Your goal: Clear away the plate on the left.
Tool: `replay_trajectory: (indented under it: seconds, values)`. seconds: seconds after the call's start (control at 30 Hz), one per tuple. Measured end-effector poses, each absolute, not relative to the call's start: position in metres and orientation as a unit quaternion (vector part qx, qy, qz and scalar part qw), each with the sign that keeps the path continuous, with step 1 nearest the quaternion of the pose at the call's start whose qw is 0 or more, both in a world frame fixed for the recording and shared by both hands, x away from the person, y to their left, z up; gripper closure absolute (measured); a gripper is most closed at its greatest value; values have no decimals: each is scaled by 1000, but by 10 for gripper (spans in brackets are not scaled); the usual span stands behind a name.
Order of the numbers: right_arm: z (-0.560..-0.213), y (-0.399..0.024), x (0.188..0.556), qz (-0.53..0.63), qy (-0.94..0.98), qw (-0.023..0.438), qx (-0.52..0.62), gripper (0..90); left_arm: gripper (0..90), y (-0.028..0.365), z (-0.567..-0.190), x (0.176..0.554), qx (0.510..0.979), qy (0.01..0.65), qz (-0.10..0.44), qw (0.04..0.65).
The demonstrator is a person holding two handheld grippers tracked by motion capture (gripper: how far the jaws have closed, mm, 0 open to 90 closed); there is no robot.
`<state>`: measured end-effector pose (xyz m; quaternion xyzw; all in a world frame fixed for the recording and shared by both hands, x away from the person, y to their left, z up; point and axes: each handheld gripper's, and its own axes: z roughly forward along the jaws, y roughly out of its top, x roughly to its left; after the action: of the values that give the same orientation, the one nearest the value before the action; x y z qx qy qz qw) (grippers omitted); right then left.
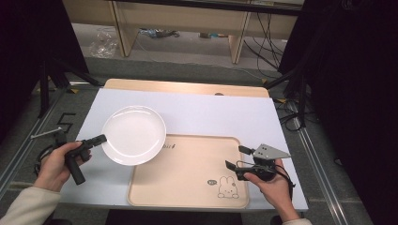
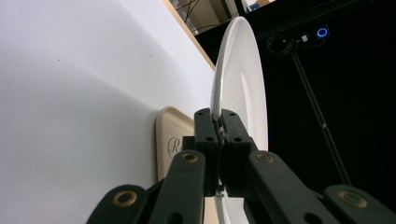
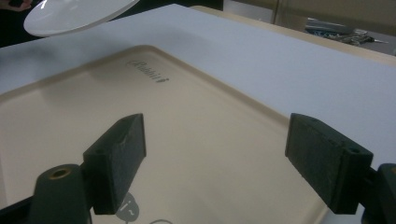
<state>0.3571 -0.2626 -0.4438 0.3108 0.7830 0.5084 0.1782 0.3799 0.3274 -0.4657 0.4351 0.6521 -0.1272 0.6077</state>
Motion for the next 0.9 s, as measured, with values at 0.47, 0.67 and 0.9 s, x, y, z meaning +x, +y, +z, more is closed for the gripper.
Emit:
replay_trajectory:
  seconds: [0.47,0.67,0.9]
  values:
    - [-444,-263,357,509,783,178,311,212,868,319,-465,377,442,646,-138,607]
    - [-444,-262,358,512,780,189,306,212,868,314,-465,378,446,644,-142,606]
    - [-445,-262,358,512,780,187,307,212,868,308,-465,379,445,639,-149,609]
